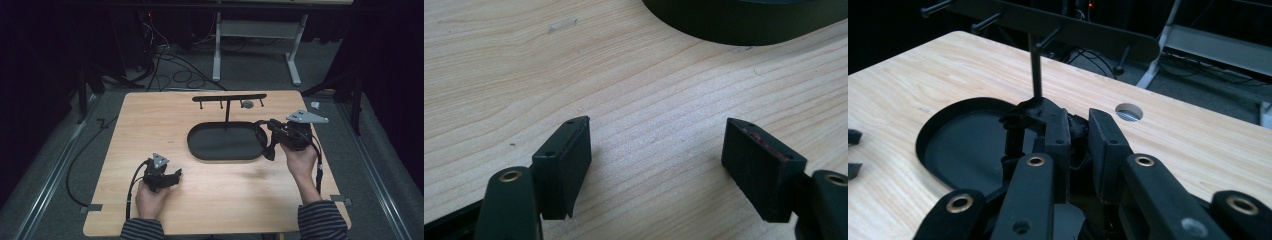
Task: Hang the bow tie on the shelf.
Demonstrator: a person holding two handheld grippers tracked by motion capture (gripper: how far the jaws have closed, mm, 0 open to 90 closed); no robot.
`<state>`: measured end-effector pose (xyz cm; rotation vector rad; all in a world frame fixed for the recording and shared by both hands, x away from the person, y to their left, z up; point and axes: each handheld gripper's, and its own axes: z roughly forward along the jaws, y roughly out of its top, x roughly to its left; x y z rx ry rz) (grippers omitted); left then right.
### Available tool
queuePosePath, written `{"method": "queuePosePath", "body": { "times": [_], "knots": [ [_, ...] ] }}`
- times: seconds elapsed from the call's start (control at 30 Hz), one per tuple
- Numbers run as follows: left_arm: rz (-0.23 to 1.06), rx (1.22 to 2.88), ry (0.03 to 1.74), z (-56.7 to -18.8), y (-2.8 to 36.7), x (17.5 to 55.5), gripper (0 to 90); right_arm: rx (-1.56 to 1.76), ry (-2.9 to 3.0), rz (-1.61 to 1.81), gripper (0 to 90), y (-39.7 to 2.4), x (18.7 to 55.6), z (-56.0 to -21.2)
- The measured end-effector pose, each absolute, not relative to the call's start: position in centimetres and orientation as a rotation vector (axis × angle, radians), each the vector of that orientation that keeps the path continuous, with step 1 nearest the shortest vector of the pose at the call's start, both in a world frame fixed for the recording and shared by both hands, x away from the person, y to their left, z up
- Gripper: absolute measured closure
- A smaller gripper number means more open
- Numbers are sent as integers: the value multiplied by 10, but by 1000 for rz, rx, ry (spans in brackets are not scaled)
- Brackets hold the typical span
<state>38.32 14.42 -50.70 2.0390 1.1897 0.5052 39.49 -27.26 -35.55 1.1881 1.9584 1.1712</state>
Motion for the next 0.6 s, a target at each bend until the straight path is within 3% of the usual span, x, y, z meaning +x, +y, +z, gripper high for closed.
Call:
{"method": "queuePosePath", "body": {
  "times": [0.6],
  "knots": [
    [508,2039,1190,-507,144,384,287,1232,1928,1149,816,-273,430,-342]
  ]
}}
